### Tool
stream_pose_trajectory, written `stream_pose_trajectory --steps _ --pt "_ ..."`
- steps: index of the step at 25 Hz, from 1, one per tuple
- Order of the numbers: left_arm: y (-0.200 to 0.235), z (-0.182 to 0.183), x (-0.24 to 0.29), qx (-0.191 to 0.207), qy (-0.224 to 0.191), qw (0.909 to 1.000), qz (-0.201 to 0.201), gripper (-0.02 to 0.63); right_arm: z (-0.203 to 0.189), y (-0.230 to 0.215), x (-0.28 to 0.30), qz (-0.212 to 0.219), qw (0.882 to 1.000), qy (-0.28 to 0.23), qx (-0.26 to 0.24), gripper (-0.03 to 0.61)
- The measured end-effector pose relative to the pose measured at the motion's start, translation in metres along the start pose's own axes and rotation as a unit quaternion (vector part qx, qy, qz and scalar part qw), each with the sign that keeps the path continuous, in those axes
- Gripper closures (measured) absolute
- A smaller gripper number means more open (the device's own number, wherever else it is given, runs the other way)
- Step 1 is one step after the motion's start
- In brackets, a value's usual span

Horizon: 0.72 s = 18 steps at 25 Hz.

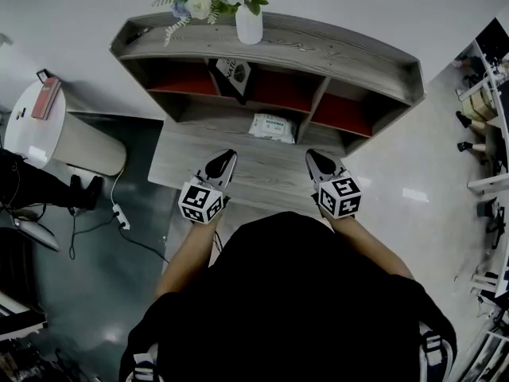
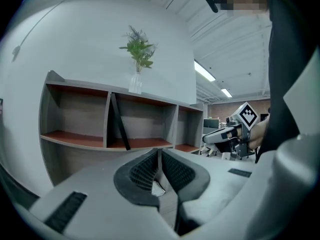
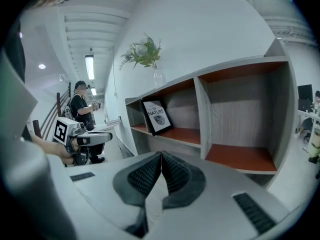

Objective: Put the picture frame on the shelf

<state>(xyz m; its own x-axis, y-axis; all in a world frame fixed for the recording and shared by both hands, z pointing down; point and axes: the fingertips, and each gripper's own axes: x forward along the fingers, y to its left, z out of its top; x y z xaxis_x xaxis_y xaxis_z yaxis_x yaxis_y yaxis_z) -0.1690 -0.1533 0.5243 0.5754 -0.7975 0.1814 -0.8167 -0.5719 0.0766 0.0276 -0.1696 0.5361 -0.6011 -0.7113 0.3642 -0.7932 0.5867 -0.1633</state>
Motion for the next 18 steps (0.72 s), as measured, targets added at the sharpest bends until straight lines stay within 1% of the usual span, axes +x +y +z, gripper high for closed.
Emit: stream_pose_trajectory --steps 10,18 --pt "-0.010 0.005 -0.007 0.006 -0.004 0.9999 -0.010 0.581 -0.003 0.000 -0.010 -0.013 1.000 -0.007 0.010 0.563" --pt "-0.020 0.007 -0.011 0.010 -0.006 0.9998 -0.019 0.583 -0.008 0.001 -0.016 -0.015 1.000 -0.007 0.018 0.563"
